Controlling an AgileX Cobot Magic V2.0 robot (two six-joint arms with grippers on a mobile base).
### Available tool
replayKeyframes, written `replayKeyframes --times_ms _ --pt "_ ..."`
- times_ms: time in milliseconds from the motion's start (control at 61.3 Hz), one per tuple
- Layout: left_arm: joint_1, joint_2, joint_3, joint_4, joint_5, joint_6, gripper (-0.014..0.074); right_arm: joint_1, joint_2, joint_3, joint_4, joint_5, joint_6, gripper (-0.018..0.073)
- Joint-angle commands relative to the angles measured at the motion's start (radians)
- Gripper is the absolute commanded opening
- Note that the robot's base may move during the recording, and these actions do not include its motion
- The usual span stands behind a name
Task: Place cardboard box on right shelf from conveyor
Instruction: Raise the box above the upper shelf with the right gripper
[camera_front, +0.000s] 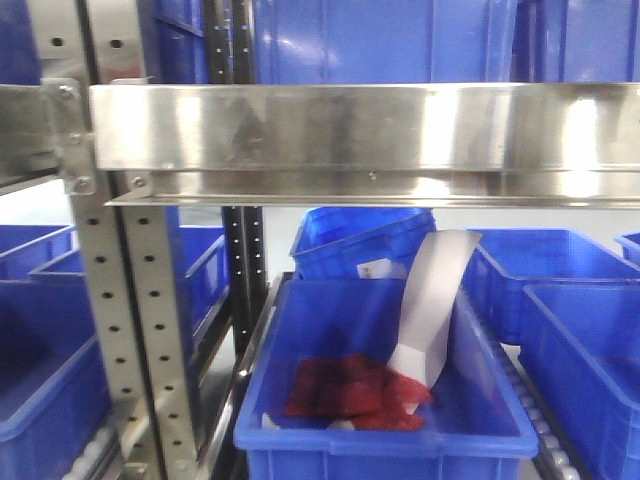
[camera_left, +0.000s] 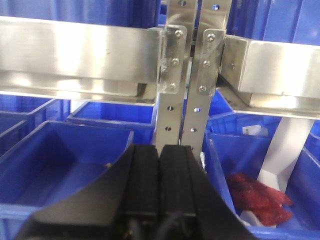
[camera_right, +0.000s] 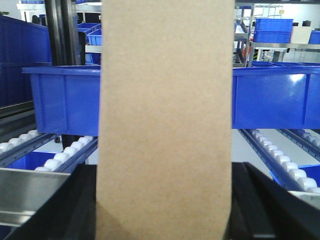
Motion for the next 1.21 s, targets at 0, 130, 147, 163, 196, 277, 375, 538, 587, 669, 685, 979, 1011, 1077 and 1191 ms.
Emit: replayKeyframes --times_ms 0,130,147,163,196,277,375,538,587,669,685,979,1011,1077,1191 --pt "0.002 -0.008 0.01 0.001 -0.085 -0.005 -0.0116 -0.006 0.011 -0.03 -0.01 -0.111 -0.007 0.0066" --pt "0.002 -0.008 0.01 0.001 -0.085 -0.005 -0.0116 -0.006 0.011 -0.03 -0.01 -0.111 -0.007 0.0066" --pt "0.002 -0.008 0.01 0.001 -0.085 -0.005 -0.0116 -0.006 0.011 -0.03 -0.01 -0.111 -0.007 0.0066" --pt "0.002 -0.008 0.01 0.001 -0.085 -0.005 -0.0116 -0.006 0.011 -0.03 -0.01 -0.111 -0.007 0.0066" --pt "0.002 -0.008 0.01 0.001 -0.085 -0.005 -0.0116 -0.006 0.011 -0.03 -0.01 -0.111 -0.007 0.0066" --pt "0.002 -0.008 0.01 0.001 -0.085 -0.005 -0.0116 -0.006 0.011 -0.03 -0.01 -0.111 -0.007 0.0066" --pt "0.002 -0.008 0.01 0.001 -0.085 -0.005 -0.0116 -0.006 0.011 -0.03 -0.01 -0.111 -0.007 0.0066" --pt "0.002 -0.008 0.01 0.001 -0.085 -0.005 -0.0116 -0.006 0.011 -0.03 -0.01 -0.112 -0.007 0.0066" --pt "0.002 -0.008 0.01 0.001 -0.085 -0.005 -0.0116 -0.006 0.011 -0.03 -0.01 -0.114 -0.007 0.0066" --pt "0.002 -0.008 0.01 0.001 -0.085 -0.005 -0.0116 -0.006 0.011 -0.03 -0.01 -0.121 -0.007 0.0066" --pt "0.002 -0.008 0.01 0.001 -0.085 -0.005 -0.0116 -0.006 0.011 -0.03 -0.01 -0.123 -0.007 0.0066" --pt "0.002 -0.008 0.01 0.001 -0.085 -0.005 -0.0116 -0.003 0.141 -0.277 -0.037 -0.052 -0.092 0.0063" --pt "0.002 -0.008 0.01 0.001 -0.085 -0.005 -0.0116 -0.003 0.171 -0.325 -0.039 -0.032 -0.125 0.0063" --pt "0.002 -0.008 0.01 0.001 -0.085 -0.005 -0.0116 -0.003 0.247 -0.407 -0.039 0.011 -0.223 0.0056" --pt "0.002 -0.008 0.01 0.001 -0.085 -0.005 -0.0116 0.005 0.393 -0.528 -0.039 0.047 -0.375 0.0051"
